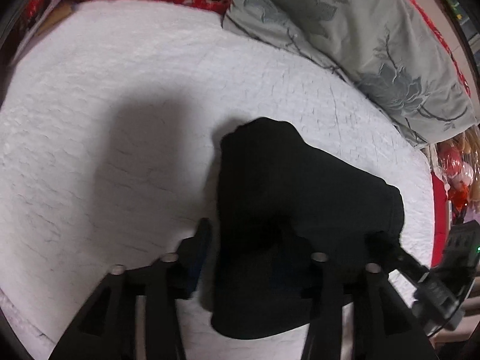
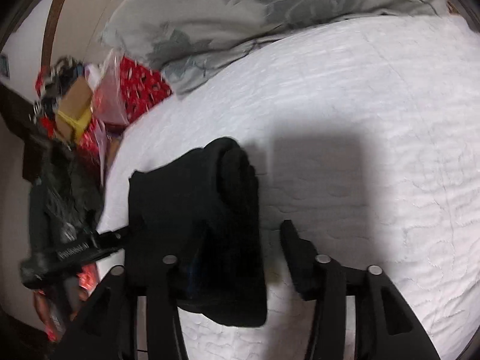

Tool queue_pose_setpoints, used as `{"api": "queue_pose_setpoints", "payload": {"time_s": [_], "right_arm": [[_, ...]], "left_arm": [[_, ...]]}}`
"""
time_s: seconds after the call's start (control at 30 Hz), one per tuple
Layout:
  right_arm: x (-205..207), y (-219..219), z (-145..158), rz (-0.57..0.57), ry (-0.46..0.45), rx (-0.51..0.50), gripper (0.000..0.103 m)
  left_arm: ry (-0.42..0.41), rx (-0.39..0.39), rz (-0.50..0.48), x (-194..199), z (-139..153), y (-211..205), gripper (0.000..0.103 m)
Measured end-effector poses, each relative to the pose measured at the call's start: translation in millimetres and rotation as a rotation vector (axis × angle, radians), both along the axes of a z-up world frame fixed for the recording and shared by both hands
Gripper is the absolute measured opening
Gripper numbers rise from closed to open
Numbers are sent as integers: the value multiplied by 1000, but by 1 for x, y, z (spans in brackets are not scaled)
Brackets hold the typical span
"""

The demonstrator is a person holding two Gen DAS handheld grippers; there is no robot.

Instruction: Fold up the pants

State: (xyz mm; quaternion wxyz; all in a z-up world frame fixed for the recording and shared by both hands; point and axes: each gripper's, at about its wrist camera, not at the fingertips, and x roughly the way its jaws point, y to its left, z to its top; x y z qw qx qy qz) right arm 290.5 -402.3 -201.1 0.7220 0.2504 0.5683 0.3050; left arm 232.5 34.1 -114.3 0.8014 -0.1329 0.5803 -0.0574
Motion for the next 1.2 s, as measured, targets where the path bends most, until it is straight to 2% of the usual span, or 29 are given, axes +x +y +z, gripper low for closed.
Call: {"api": "queue_pose_setpoints", "payload": {"time_s": [0.1, 0.17, 0.23, 0.27, 0.3, 0.43, 0.57, 0.73, 0.9, 1.2], "right_arm": [[-6, -19, 13, -2, -34, -13, 52], [-14, -29, 27, 9, -82, -41, 53], [-25, -38, 42, 24, -127, -77, 57], [-31, -42, 48, 23, -143, -97, 65], [-41, -47, 53, 18, -165, -135, 73], [-77, -60, 63, 18, -231, -253, 81], [-112, -74, 70, -45, -269, -367, 103], [-131, -79, 74, -48, -262, -454, 103], [-142, -86, 79, -79, -261, -472, 103], [-155, -90, 90, -95, -348, -488, 103]], "left_arm": [[-41, 34, 9, -18, 10, -3, 55], [-74, 57, 27, -32, 18, -11, 63], [-115, 88, 61, -52, 27, -17, 83], [-131, 98, 75, -60, 29, -21, 85], [-146, 107, 88, -70, 32, -26, 86], [-141, 136, 104, -102, 28, -50, 86], [-164, 208, 124, -124, 32, -67, 86], [-226, 300, 143, -150, 41, -91, 86], [-250, 315, 103, -169, 43, -110, 86], [-263, 335, 55, -184, 54, -117, 86]]}}
